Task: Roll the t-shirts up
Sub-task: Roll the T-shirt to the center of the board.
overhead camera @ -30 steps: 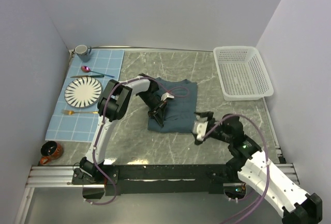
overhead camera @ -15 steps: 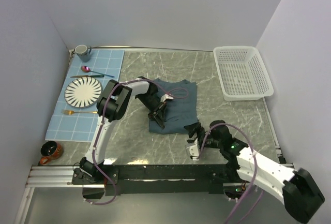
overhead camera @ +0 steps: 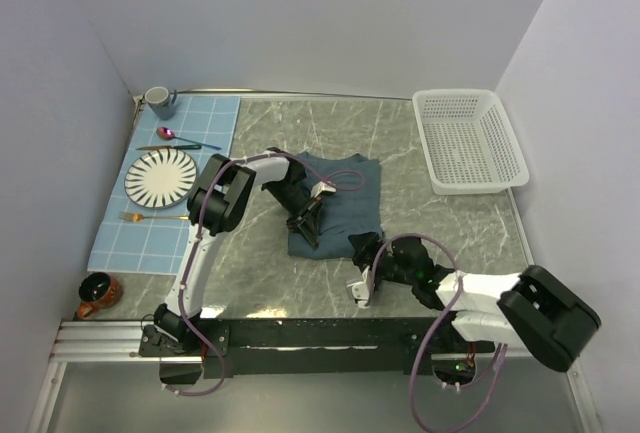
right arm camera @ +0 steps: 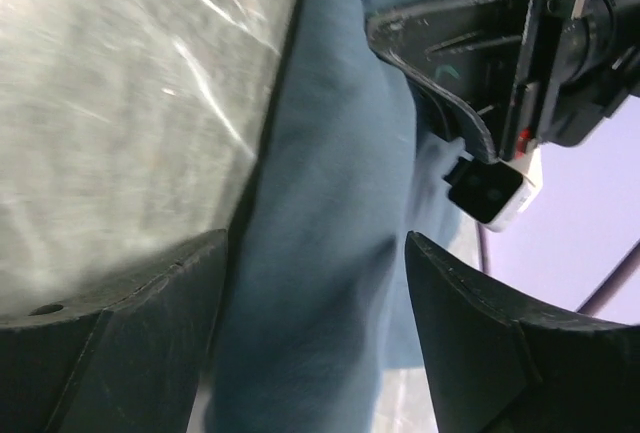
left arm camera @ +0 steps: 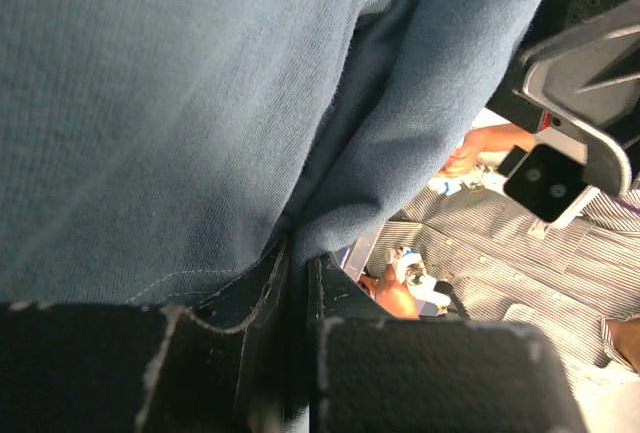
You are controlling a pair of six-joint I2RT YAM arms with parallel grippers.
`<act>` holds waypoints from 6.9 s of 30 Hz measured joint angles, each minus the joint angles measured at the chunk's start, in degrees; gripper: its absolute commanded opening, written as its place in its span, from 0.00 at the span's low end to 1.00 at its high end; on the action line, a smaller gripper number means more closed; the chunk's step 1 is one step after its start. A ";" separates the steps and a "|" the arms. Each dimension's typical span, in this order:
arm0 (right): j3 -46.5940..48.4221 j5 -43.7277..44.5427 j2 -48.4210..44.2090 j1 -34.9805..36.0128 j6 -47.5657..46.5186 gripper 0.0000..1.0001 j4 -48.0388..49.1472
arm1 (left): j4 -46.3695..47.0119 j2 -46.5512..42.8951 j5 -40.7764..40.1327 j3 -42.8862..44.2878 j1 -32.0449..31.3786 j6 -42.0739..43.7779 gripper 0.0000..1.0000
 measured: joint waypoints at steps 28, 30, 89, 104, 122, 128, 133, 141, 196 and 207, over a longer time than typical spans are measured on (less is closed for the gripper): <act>20.48 -2.12 7.50 -3.21 5.09 0.01 -29.49 | 44.35 -50.51 -20.79 -39.21 3.17 -9.84 0.74; 22.01 -3.21 7.39 -3.52 5.09 0.01 -33.66 | 51.10 -58.71 -23.87 -44.09 3.08 -8.44 0.75; 47.28 -23.76 23.56 -12.33 35.34 0.02 -67.58 | 43.69 -50.42 -27.74 -43.06 -11.28 19.08 0.01; 63.82 -34.58 48.17 -20.76 33.24 0.07 -91.27 | 13.05 -18.53 -7.43 -13.49 -4.07 27.34 0.01; 52.50 -34.07 34.45 -27.41 47.32 0.59 -79.08 | -4.00 -1.07 -0.61 5.11 0.35 24.11 0.02; 44.04 -25.29 11.63 -27.80 52.92 0.68 -65.68 | -8.13 1.55 -1.86 9.46 0.37 22.80 0.02; 32.52 -14.84 -9.88 -19.89 49.55 0.74 -52.35 | -7.50 1.36 -0.83 7.23 0.55 21.05 0.02; 10.60 -0.07 -20.17 -0.31 36.06 0.75 -35.54 | -7.04 1.40 -0.52 6.91 0.70 18.08 0.03; 26.56 1.60 9.01 -2.45 38.45 0.06 -35.56 | 81.72 -63.91 -46.95 -63.58 -17.29 6.97 0.84; 29.20 -0.59 11.13 -4.55 41.75 0.06 -37.79 | 83.87 -65.16 -45.70 -69.20 -21.18 13.42 0.84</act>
